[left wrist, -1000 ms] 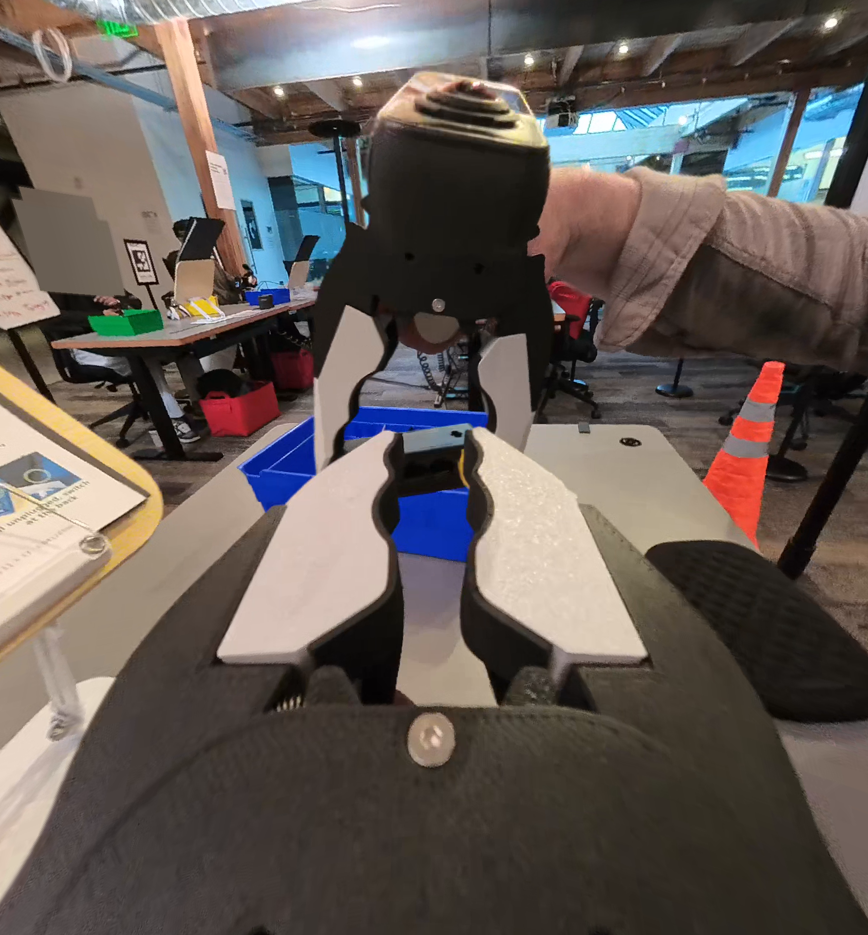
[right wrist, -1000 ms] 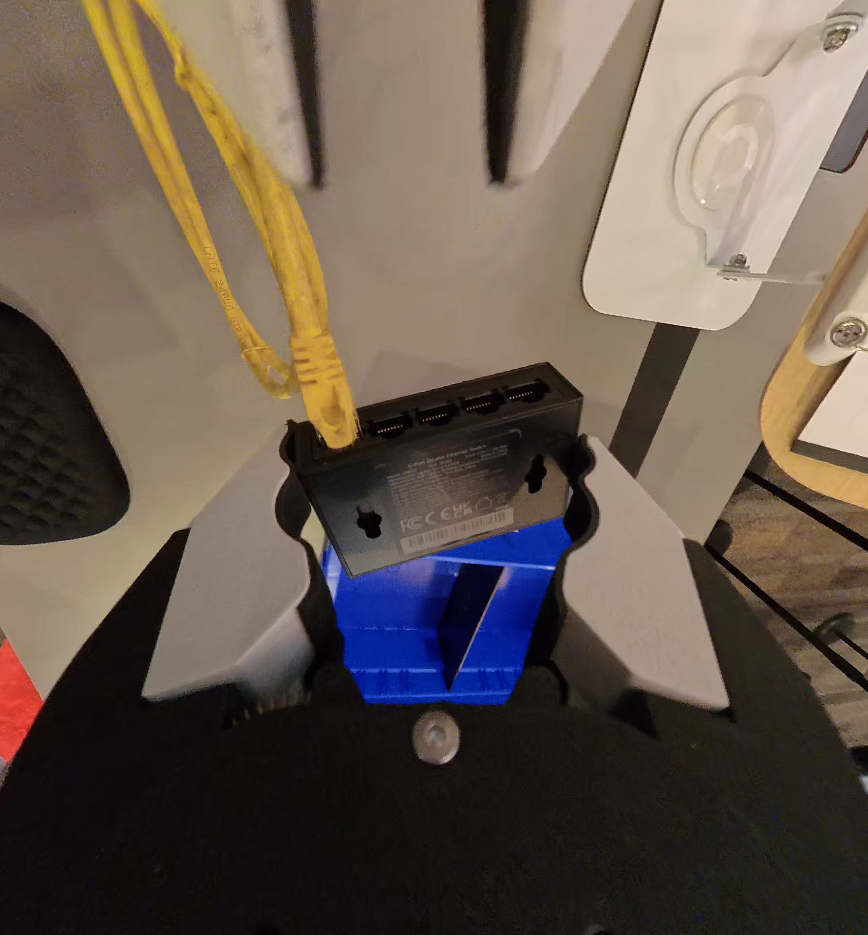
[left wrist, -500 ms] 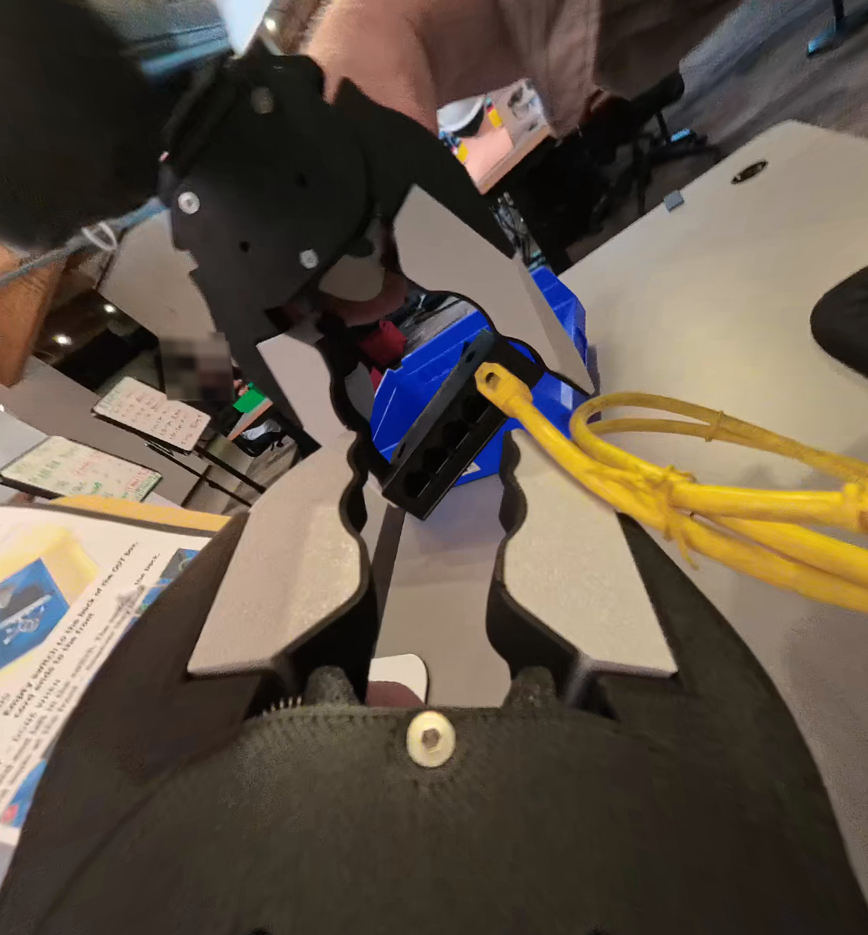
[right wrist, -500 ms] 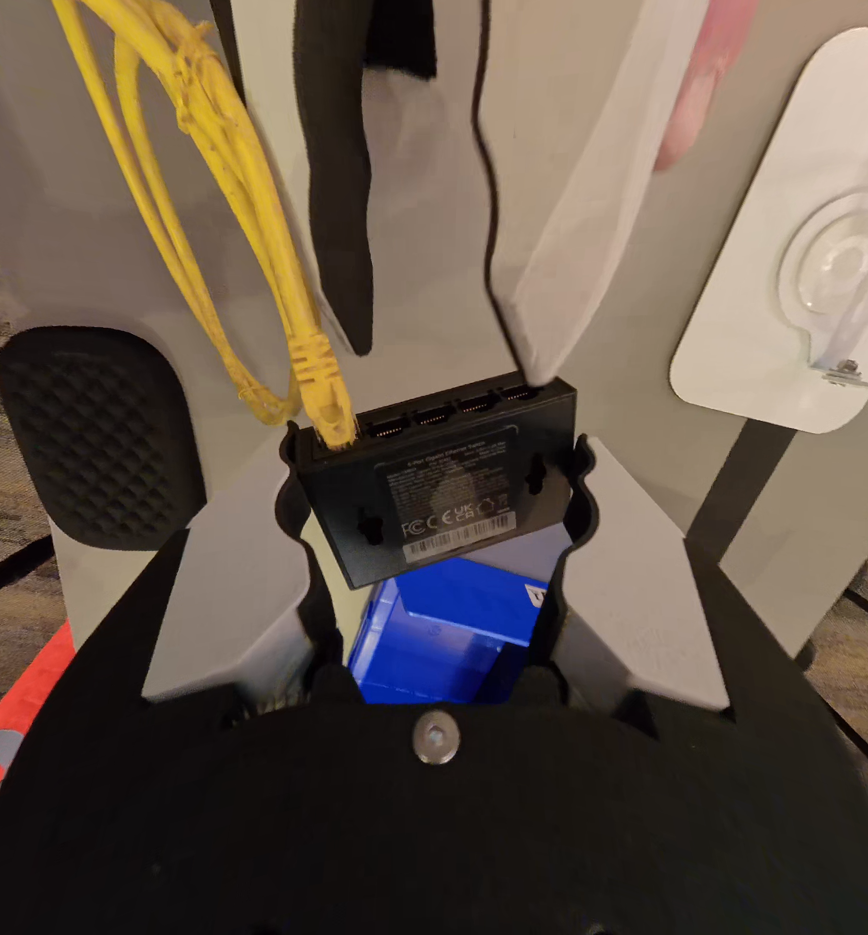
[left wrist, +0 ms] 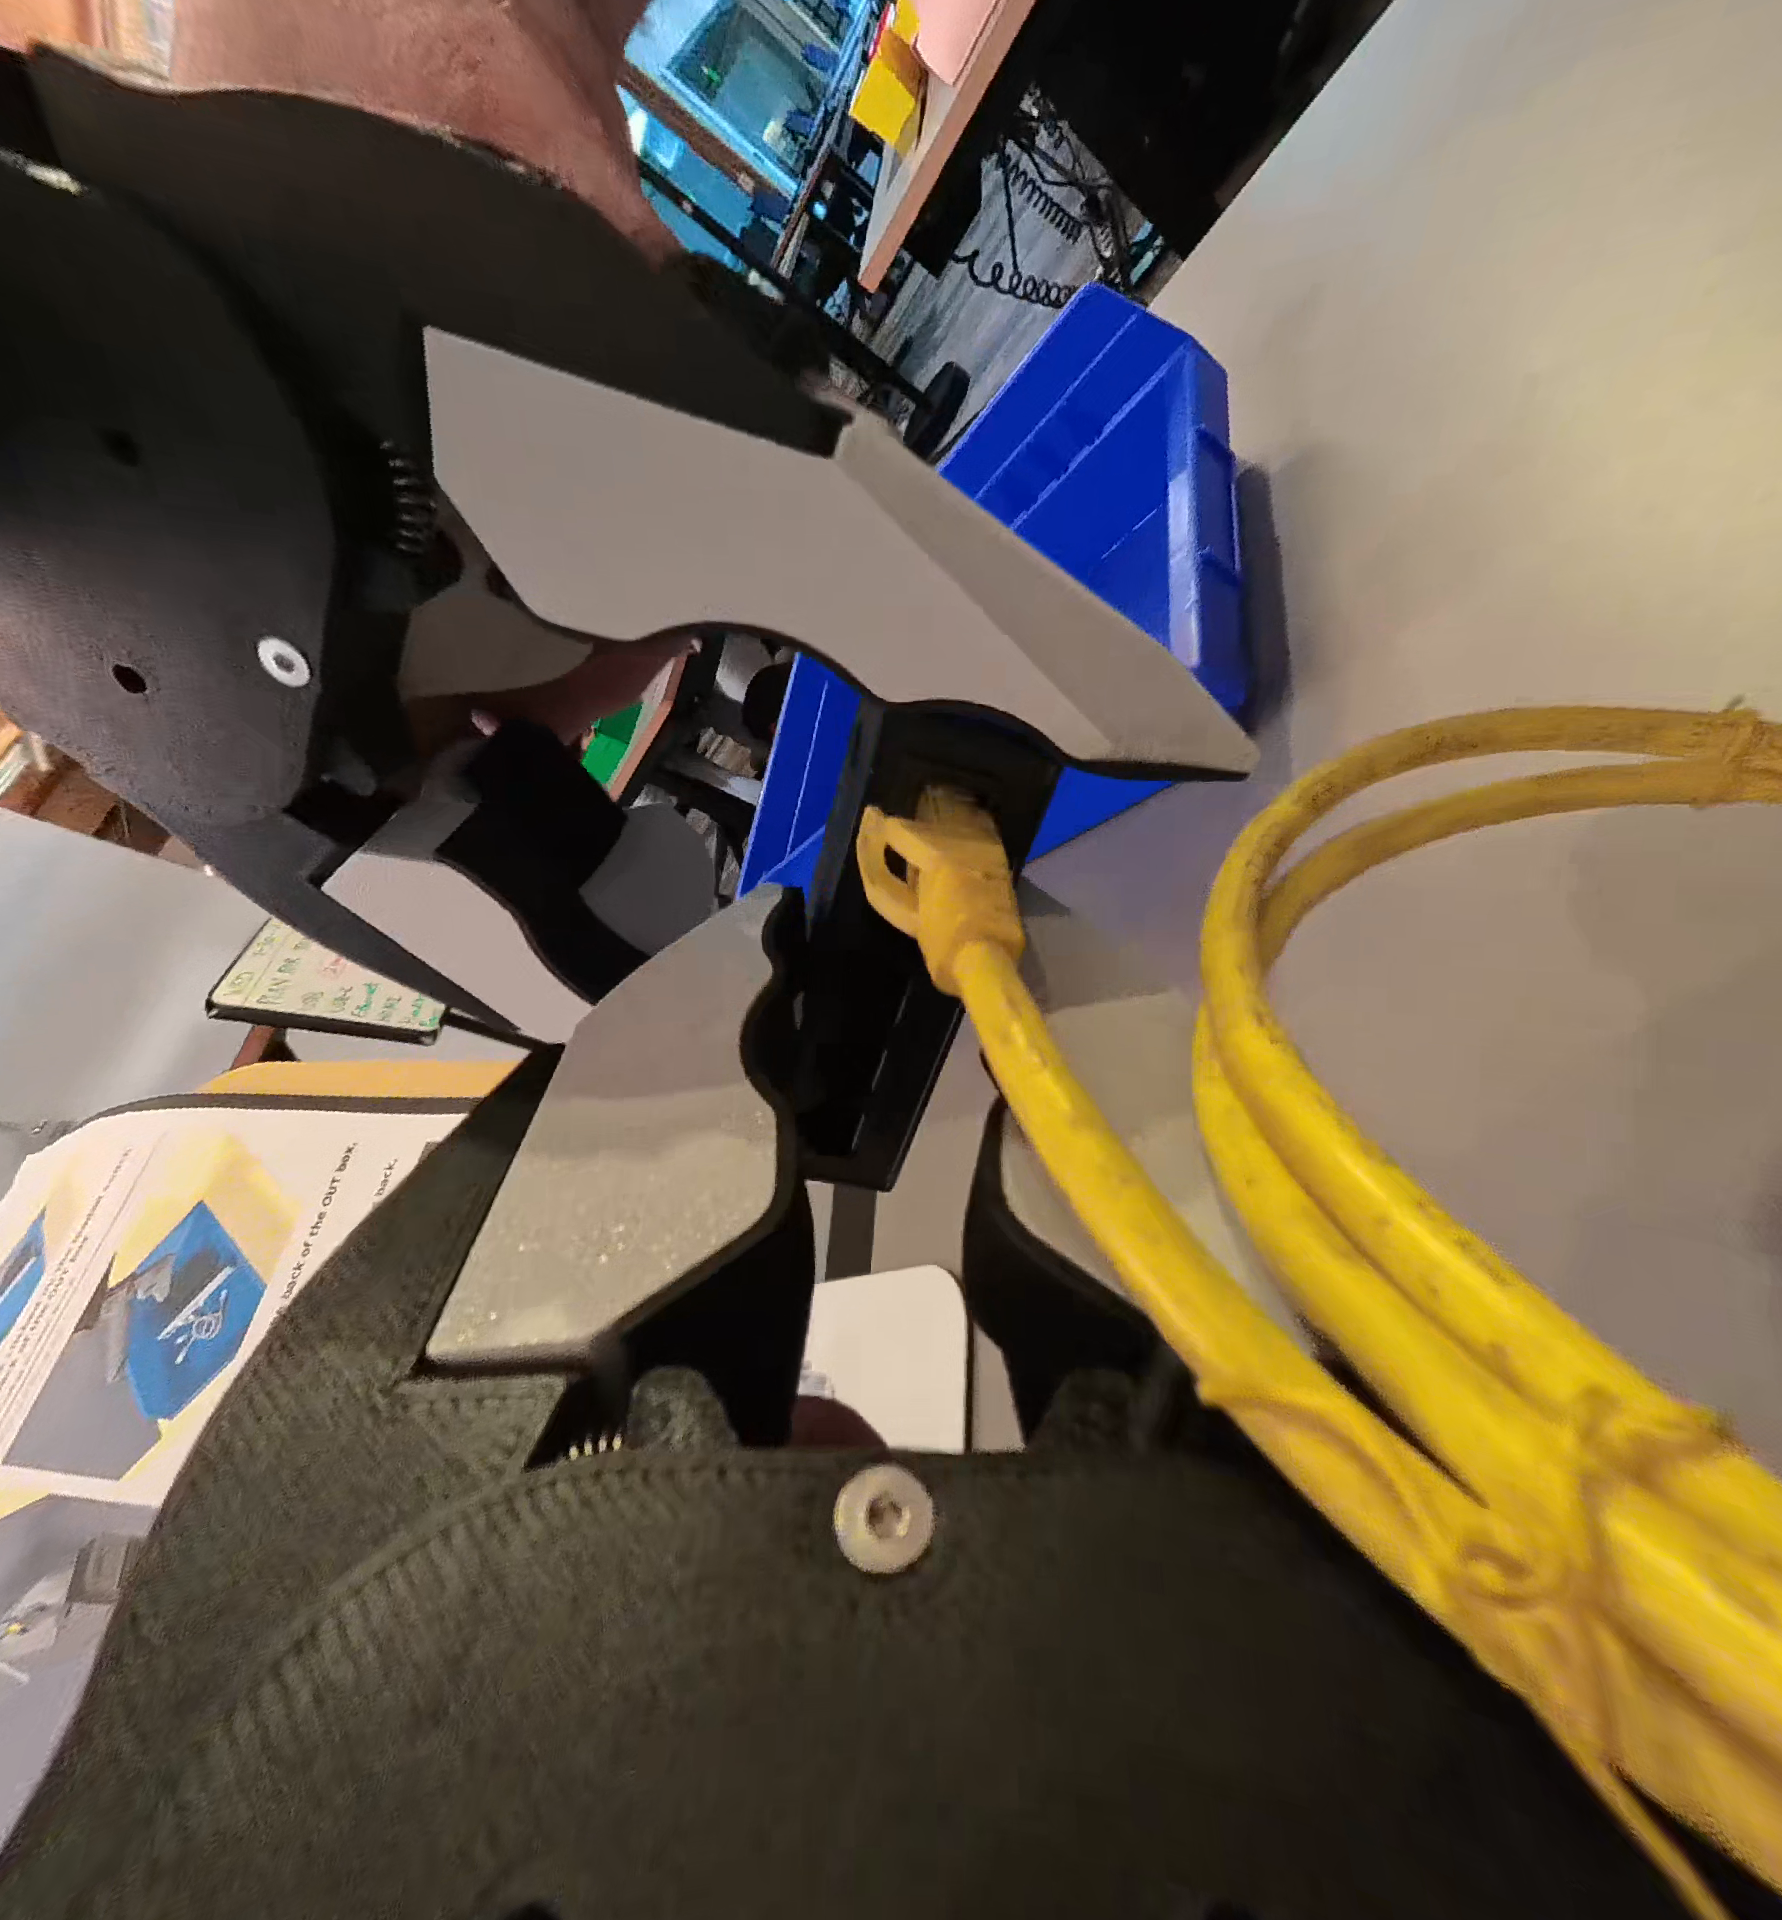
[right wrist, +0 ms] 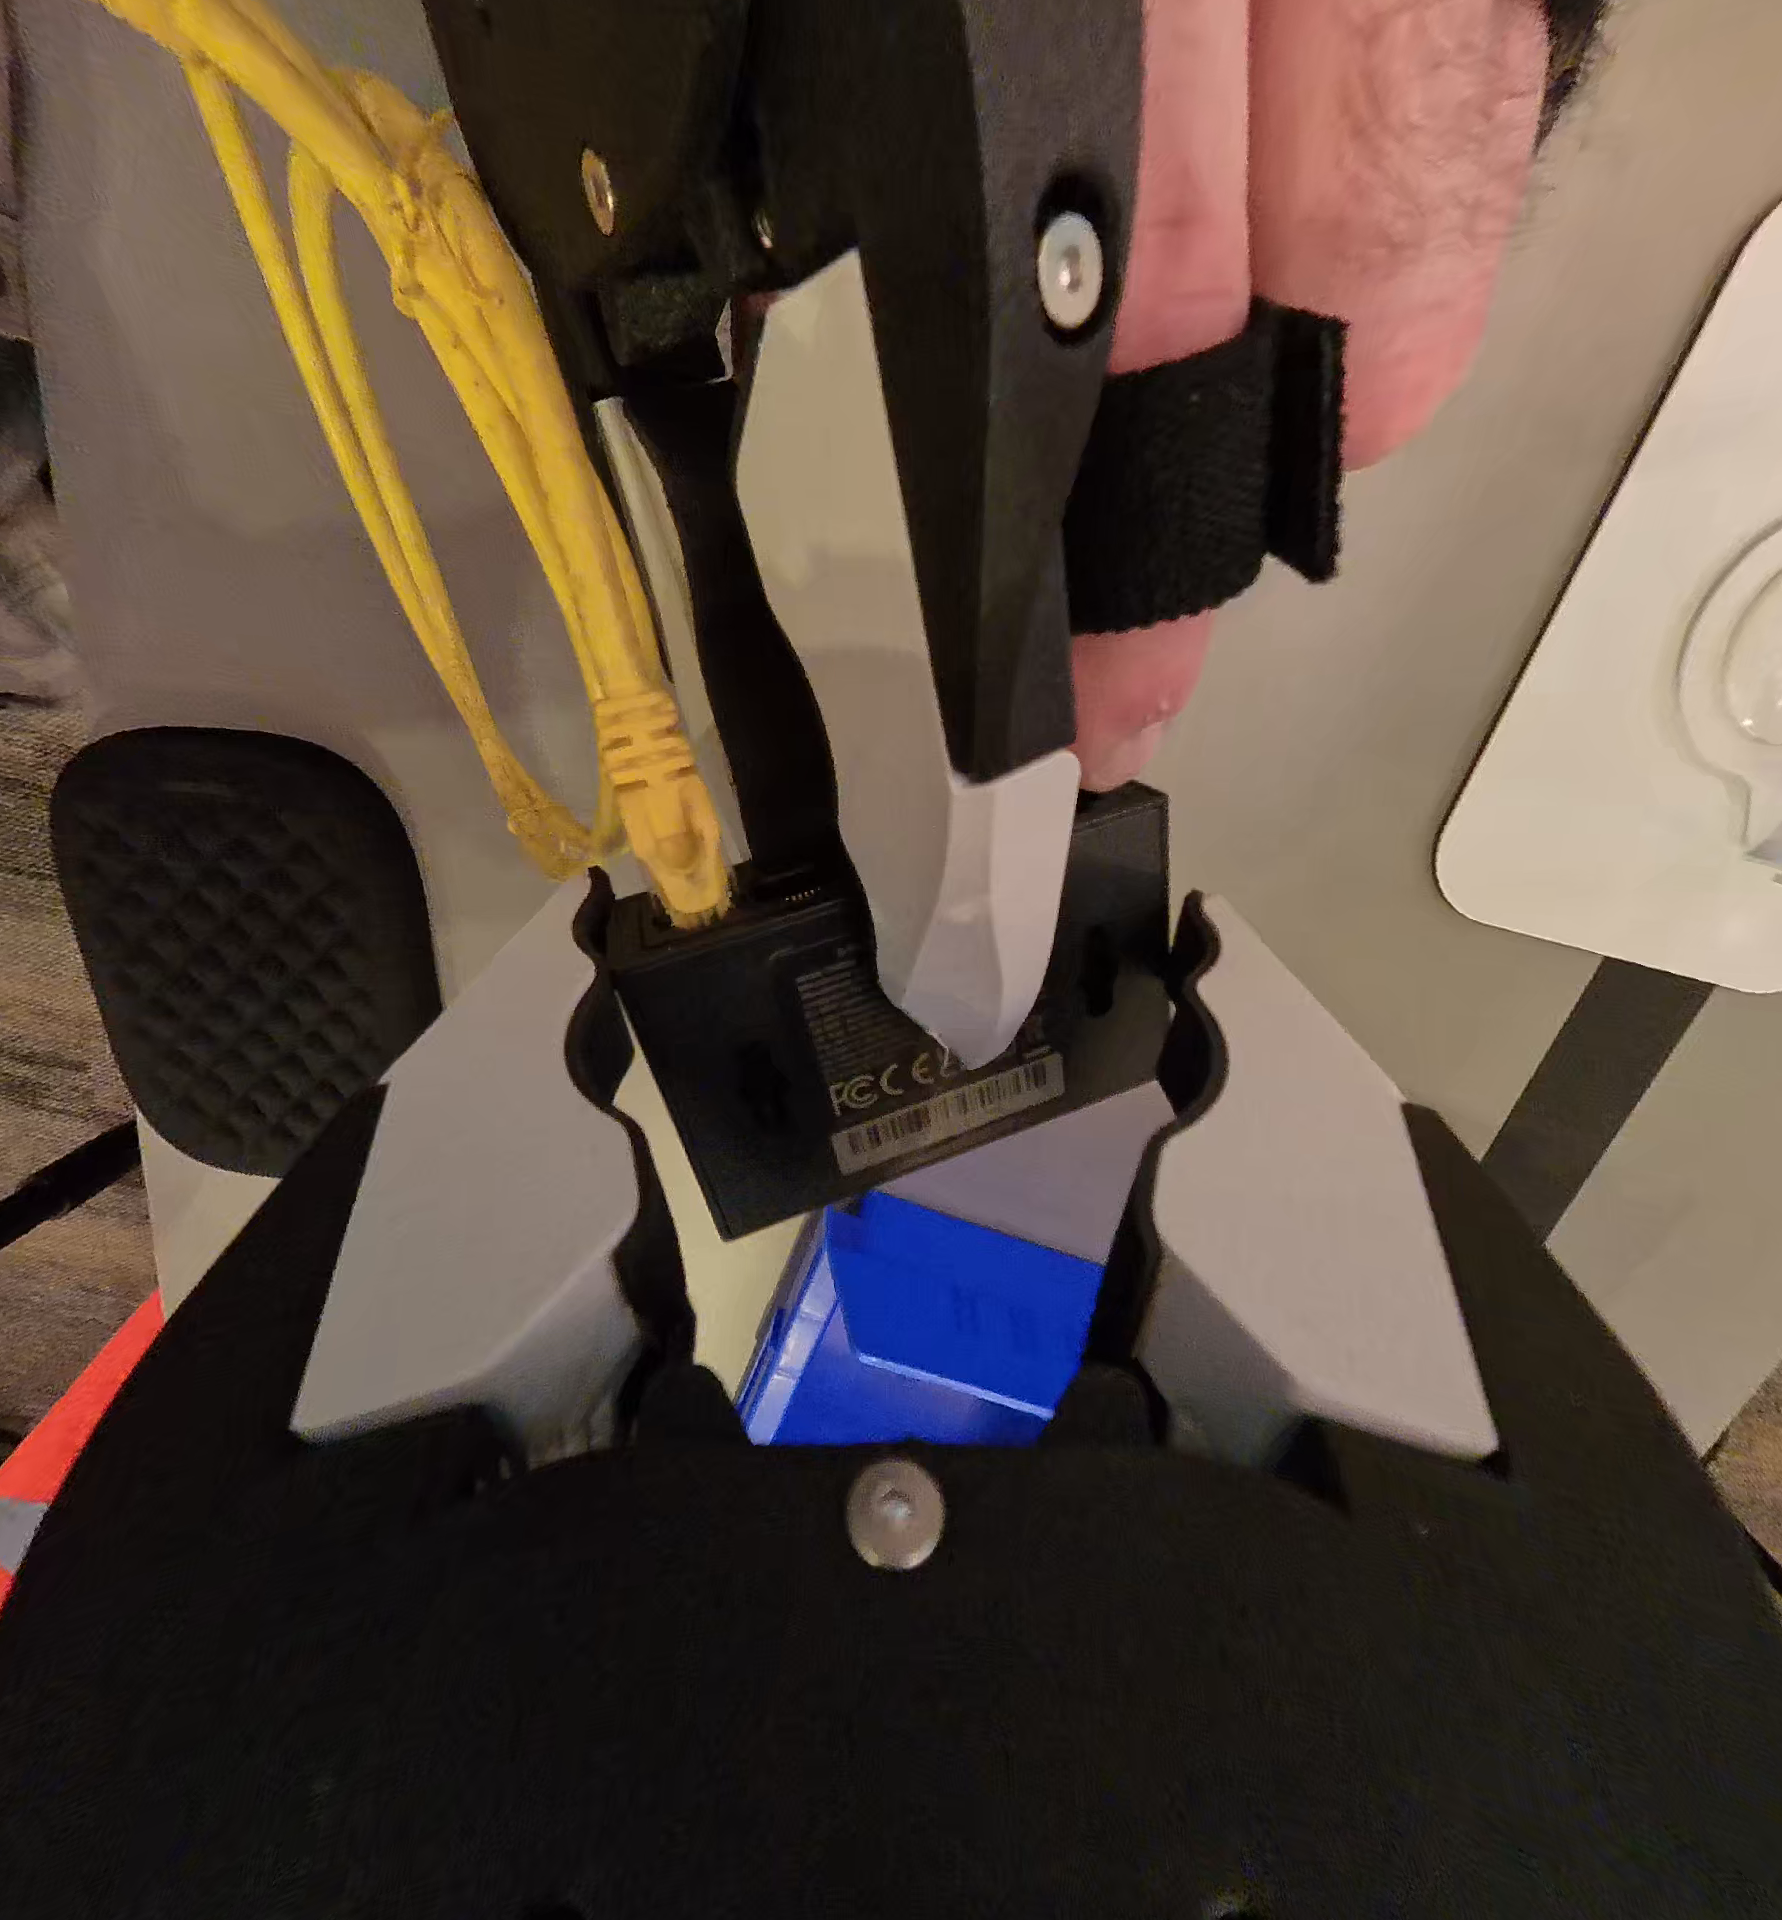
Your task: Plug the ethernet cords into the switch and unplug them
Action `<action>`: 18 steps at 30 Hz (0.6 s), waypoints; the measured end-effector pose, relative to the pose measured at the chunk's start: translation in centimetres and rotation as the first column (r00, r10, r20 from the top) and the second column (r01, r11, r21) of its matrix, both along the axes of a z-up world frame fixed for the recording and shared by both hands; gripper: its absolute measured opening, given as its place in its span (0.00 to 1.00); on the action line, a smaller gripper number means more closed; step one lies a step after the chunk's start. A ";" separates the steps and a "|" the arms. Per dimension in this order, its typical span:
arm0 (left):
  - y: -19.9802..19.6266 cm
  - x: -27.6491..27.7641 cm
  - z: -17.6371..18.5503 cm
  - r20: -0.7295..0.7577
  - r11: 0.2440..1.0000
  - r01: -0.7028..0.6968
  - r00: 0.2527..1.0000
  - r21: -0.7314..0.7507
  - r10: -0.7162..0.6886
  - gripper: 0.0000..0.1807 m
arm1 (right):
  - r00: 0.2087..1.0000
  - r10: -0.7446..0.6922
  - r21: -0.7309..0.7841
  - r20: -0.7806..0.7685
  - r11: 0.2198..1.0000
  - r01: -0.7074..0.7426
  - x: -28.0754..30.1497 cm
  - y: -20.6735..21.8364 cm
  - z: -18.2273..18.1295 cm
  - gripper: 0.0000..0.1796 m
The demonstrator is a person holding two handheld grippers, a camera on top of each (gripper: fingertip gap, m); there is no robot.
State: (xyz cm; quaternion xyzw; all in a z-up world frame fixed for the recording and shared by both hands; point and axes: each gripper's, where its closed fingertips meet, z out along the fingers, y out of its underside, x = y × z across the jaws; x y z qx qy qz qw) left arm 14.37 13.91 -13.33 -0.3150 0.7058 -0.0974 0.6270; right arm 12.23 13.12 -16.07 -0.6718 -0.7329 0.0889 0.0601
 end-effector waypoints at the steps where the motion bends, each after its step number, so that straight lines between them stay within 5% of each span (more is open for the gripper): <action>1: 0.1 0.0 -0.2 -0.013 1.000 -0.003 1.000 0.000 0.003 0.16 | 1.000 -0.001 0.007 -0.008 1.000 0.001 -0.2 0.0 0.2 0.55; 7: 1.4 -1.1 1.2 0.067 0.993 -0.014 0.998 -0.115 0.022 0.16 | 0.999 -0.032 0.183 0.004 0.983 0.031 0.8 1.7 0.9 0.58; 18: 1.8 -2.2 2.0 0.095 0.972 0.028 0.995 -0.232 -0.006 0.15 | 0.997 -0.003 0.590 -0.082 0.806 0.051 -0.2 3.7 2.9 0.22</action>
